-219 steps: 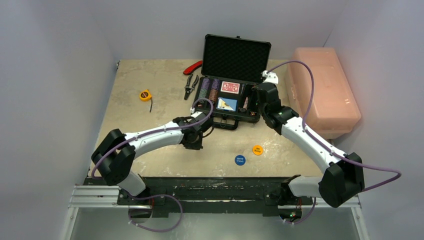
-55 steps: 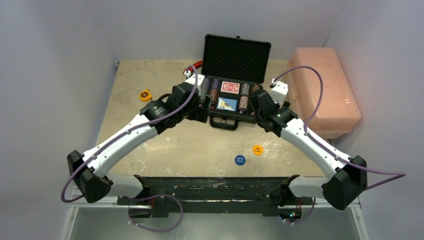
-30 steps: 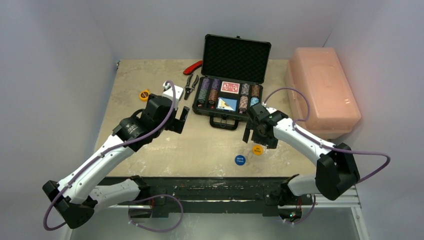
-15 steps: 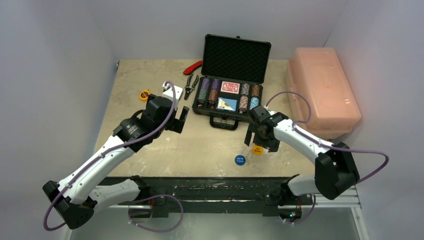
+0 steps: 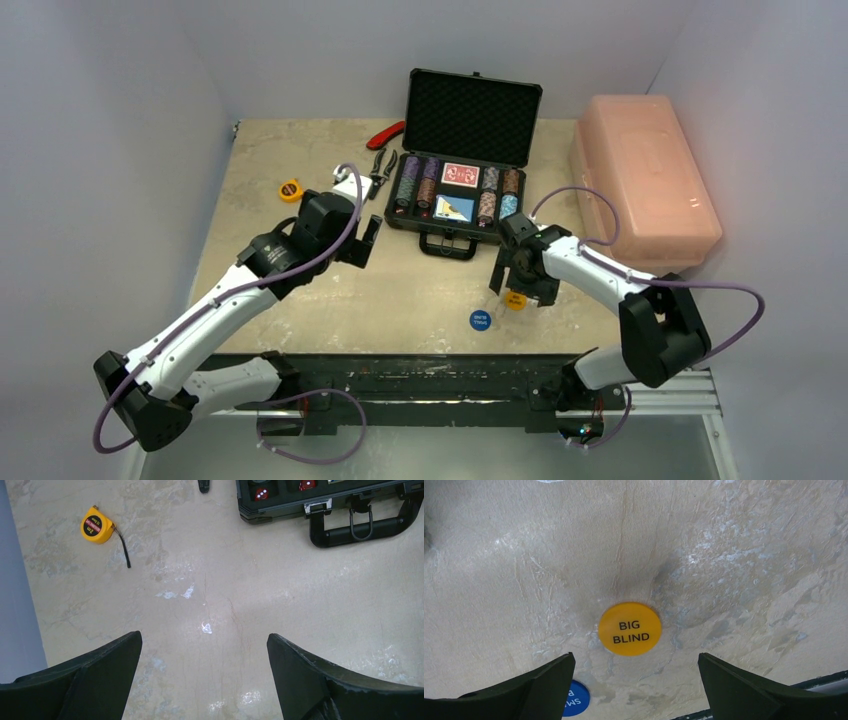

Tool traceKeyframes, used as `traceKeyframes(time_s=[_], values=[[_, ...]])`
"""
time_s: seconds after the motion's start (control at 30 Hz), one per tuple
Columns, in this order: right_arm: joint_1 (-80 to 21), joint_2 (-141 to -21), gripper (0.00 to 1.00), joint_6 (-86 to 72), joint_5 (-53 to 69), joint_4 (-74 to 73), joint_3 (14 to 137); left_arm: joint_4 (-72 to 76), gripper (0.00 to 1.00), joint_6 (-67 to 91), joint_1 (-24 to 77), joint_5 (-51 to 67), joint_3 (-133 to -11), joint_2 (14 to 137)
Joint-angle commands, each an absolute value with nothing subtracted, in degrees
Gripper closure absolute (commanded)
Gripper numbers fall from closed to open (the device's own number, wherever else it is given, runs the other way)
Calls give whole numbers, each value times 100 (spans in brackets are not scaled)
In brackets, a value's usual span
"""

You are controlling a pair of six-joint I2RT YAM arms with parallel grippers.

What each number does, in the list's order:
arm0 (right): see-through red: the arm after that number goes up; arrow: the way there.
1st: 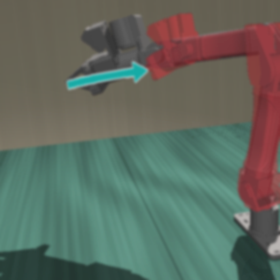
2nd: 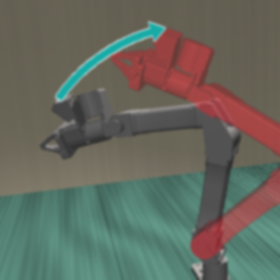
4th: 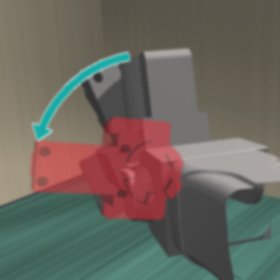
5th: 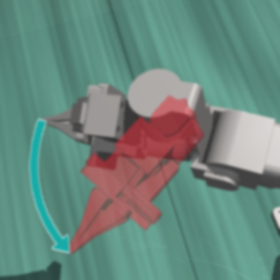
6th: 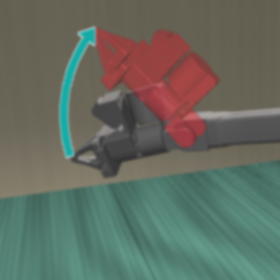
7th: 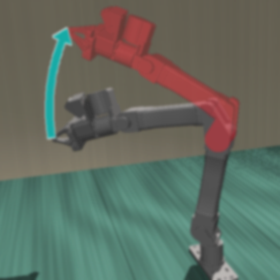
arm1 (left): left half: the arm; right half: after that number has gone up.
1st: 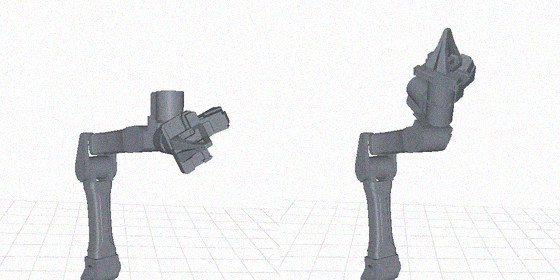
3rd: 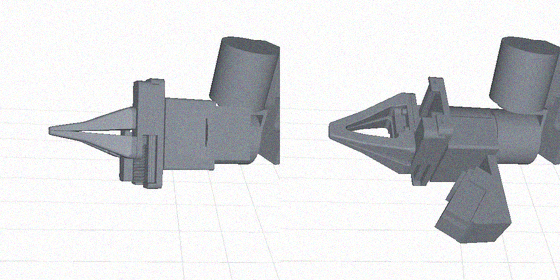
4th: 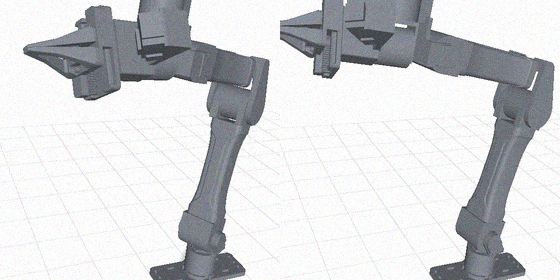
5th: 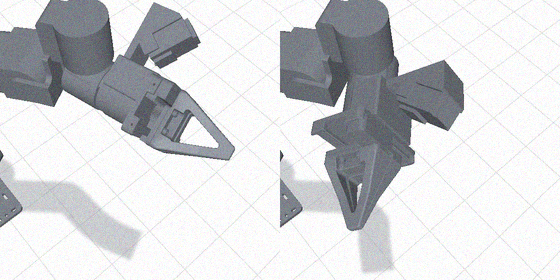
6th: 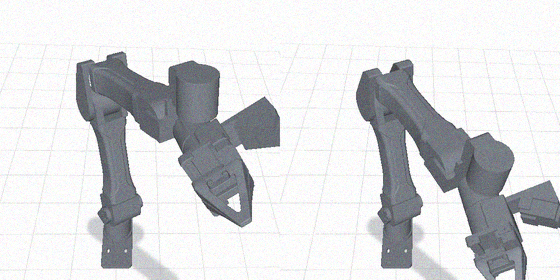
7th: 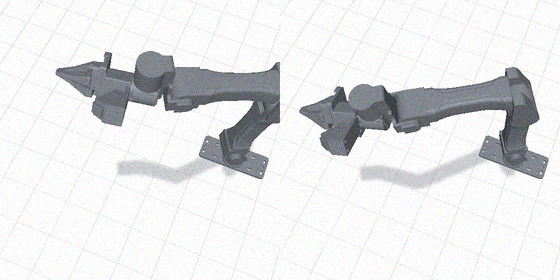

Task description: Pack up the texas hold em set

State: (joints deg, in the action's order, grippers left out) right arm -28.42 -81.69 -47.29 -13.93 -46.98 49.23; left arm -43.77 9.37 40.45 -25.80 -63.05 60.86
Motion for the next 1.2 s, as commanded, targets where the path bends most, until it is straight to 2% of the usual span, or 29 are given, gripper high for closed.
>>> traceKeyframes(time_s=[0.0,0.63,1.17], values=[[-2768,-8229,1,-4670,-1437,-4527,4857,-4186,4,871,4004,-2637,-6311,6099],[-2567,-8355,24,-4395,-1065,-3767,4545,-4197,5,836,4005,-2644,-6333,6161],[-2540,-8473,29,-4414,-1072,-3596,4314,-4218,6,826,4007,-2681,-6328,6153]])
